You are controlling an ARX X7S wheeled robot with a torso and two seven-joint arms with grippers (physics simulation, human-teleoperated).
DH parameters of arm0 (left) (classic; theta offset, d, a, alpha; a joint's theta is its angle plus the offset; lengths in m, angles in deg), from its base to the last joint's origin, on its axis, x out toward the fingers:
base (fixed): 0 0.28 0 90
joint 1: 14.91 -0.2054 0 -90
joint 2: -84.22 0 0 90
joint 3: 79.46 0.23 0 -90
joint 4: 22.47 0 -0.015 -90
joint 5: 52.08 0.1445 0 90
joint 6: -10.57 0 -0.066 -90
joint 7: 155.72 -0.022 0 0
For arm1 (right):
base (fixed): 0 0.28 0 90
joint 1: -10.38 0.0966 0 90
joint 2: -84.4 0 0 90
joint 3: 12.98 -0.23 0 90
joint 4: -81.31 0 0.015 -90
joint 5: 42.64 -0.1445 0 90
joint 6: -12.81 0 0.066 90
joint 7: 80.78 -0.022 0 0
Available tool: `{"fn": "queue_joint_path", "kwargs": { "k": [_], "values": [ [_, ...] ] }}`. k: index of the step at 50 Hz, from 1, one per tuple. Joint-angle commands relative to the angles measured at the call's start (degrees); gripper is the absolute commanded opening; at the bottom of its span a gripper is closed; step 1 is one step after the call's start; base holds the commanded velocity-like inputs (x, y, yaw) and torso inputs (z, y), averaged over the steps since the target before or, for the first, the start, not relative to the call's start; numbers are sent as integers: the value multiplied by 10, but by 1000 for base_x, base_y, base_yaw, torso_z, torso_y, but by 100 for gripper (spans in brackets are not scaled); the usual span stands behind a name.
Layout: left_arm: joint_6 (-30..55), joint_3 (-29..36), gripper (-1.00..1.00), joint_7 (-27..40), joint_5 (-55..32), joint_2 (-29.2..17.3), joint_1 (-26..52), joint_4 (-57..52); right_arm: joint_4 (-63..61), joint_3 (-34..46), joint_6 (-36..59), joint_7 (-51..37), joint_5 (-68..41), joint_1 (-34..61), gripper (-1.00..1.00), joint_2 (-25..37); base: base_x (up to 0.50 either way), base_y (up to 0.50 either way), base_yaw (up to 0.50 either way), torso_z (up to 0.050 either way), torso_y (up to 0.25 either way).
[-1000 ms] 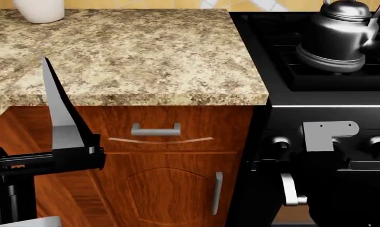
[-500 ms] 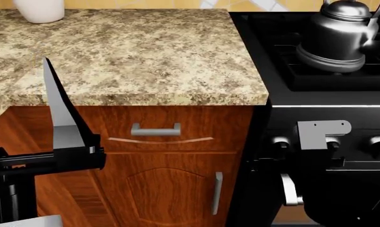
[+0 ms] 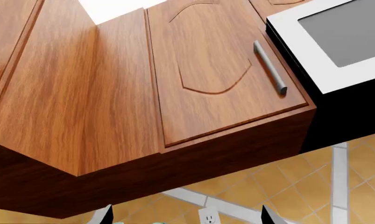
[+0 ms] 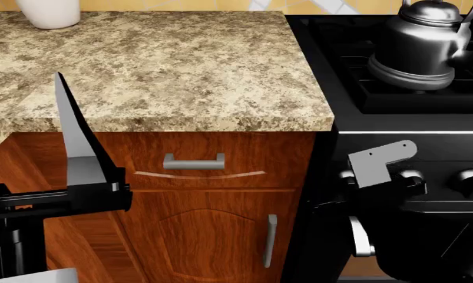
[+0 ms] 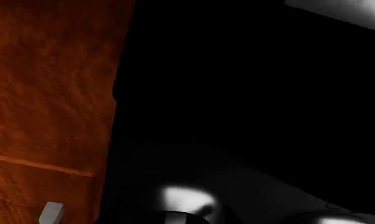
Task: Pick the kettle from the counter and place it on a stove burner. Then turn the burner on.
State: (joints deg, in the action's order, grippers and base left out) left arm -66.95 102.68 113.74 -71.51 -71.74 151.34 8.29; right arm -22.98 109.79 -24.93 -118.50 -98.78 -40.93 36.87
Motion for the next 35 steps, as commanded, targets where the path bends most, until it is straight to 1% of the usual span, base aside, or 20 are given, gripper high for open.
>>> {"fn": "queue_joint_path", "kwargs": {
  "k": [1,19,35],
  "values": [
    [-1,-64,100,0,1,9,-62,-7,-3,57,42,14,23,37,-100,-5,0,0,4,-11,0],
    [-2,-60,100,1,0,7,-57,-7,27,123,56,56,61,53,-100,-27,8,-2,6,-7,0],
    [-2,-62,100,1,0,8,-60,-7,25,158,88,65,76,71,-100,-25,10,0,8,-7,0]
  ]
}}
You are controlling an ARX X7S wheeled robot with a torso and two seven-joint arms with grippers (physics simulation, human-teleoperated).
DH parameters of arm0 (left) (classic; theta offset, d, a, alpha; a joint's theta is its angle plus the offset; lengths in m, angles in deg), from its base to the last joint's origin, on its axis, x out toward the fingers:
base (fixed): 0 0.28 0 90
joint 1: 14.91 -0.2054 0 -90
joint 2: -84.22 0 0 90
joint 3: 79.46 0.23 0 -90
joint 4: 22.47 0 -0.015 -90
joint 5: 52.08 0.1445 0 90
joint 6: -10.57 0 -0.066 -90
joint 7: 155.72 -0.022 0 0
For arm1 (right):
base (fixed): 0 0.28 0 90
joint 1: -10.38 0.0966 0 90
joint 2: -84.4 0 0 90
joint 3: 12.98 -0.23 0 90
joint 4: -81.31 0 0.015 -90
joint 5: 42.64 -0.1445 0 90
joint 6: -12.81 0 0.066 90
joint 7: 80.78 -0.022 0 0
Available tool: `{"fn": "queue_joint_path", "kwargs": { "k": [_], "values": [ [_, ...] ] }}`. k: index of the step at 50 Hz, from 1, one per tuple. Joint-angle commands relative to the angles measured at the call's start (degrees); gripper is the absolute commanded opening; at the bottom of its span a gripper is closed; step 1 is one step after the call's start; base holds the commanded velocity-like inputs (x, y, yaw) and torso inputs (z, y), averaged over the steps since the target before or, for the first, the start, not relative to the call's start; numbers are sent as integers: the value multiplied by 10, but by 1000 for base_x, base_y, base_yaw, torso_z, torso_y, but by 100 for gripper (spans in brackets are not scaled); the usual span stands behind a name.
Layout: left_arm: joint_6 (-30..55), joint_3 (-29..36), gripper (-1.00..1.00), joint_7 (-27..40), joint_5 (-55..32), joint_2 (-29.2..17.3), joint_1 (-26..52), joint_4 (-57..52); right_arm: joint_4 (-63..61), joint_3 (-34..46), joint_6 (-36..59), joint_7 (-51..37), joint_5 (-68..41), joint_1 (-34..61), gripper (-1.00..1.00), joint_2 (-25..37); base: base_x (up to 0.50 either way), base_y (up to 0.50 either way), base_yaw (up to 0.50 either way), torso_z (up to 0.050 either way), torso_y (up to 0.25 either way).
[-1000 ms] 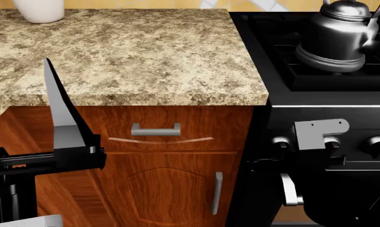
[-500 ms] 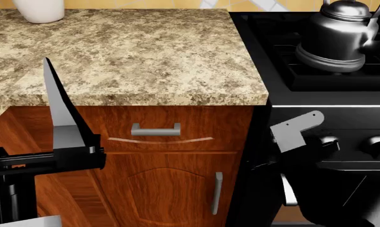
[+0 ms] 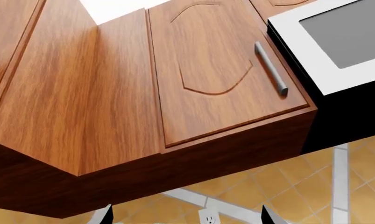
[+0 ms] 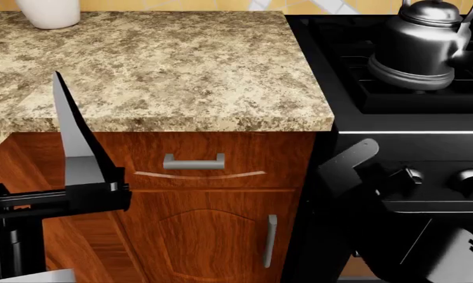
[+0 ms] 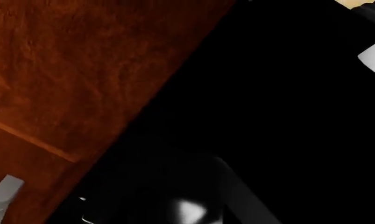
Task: Pick the kettle from the counter and place it on a stove burner. Then turn the burner on.
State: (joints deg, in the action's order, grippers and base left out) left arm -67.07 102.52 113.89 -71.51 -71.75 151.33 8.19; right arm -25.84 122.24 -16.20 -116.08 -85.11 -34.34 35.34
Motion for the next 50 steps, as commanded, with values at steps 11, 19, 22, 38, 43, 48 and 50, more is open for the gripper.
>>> {"fn": "queue_joint_path", "kwargs": {
  "k": [11,19,22,38,43,48,50],
  "values": [
    [0,-69,100,-4,0,10,-67,-5,35,49,29,34,-56,19,-100,1,7,0,5,-8,0],
    [1,-64,100,-2,-2,10,-61,-6,31,63,43,36,-51,26,-100,2,5,0,2,-8,0],
    [1,-64,100,-2,-2,10,-61,-6,29,68,48,37,-49,28,-100,4,6,0,2,-8,0],
    [-1,-60,100,-1,-1,8,-58,-6,3,74,80,25,-55,38,-100,16,4,0,0,-7,0],
    [0,-60,100,-1,-1,9,-58,-6,-36,41,72,1,-76,28,100,34,0,0,0,-7,0],
    [1,-59,100,0,0,9,-58,-6,-75,6,64,-29,-100,8,100,55,0,0,0,-4,0],
    [0,-59,100,0,0,9,-58,-6,-98,-11,61,-46,-116,-6,100,66,0,0,0,-5,0]
  ]
}}
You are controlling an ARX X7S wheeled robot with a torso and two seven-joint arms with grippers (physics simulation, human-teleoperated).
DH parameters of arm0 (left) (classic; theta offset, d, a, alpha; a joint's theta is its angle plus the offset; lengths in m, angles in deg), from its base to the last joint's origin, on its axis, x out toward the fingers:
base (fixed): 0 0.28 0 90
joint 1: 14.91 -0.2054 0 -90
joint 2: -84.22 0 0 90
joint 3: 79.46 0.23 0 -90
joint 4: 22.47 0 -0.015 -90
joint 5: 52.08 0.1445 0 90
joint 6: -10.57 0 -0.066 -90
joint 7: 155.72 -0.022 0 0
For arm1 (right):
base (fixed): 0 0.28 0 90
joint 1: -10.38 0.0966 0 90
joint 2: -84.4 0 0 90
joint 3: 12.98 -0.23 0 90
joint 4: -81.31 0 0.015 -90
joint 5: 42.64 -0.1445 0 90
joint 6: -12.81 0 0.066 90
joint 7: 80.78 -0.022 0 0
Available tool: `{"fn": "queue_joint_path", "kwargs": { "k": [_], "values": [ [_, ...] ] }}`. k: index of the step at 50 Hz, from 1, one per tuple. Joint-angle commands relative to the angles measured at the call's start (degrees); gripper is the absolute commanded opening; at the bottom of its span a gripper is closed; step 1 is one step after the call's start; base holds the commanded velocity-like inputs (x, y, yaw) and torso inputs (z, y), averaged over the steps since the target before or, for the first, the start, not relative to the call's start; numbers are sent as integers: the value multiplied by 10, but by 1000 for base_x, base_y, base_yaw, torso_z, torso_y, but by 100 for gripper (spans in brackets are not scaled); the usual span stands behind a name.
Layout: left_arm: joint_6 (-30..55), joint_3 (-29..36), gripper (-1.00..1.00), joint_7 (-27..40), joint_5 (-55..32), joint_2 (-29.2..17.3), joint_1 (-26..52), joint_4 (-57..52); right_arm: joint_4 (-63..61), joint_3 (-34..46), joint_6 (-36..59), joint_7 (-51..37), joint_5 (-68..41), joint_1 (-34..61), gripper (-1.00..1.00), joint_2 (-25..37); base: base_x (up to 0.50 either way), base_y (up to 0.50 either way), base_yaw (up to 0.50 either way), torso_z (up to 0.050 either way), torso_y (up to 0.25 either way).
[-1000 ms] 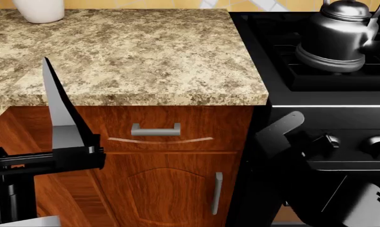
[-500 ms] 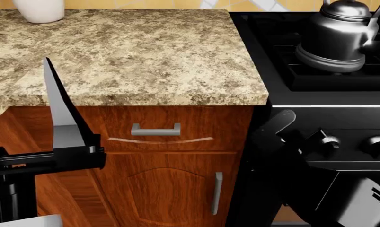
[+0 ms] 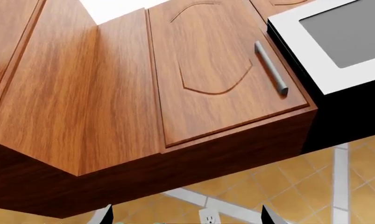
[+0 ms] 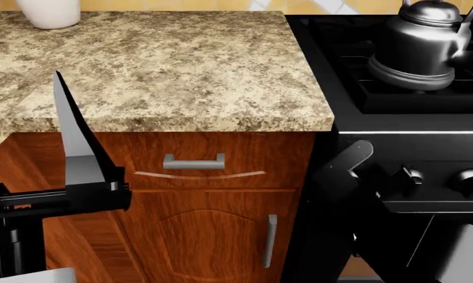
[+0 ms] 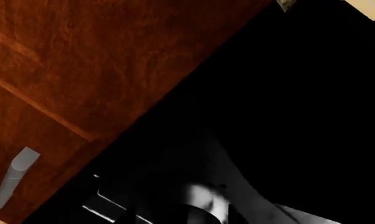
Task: Pick the kettle from the counter and place it on a stove burner. Then turn the burner on.
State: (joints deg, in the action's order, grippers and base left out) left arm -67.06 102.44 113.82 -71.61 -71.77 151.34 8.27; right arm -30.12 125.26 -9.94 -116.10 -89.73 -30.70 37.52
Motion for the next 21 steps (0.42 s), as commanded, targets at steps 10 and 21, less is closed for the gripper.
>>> {"fn": "queue_joint_path", "kwargs": {
  "k": [10,21],
  "values": [
    [0,-59,100,0,0,10,-59,-7,-113,-92,-12,-100,-115,-77,100,76,0,0,0,-5,0],
    [-2,-55,100,1,1,9,-57,-7,-157,-130,-18,-137,-141,-72,100,90,0,0,0,-6,0]
  ]
}}
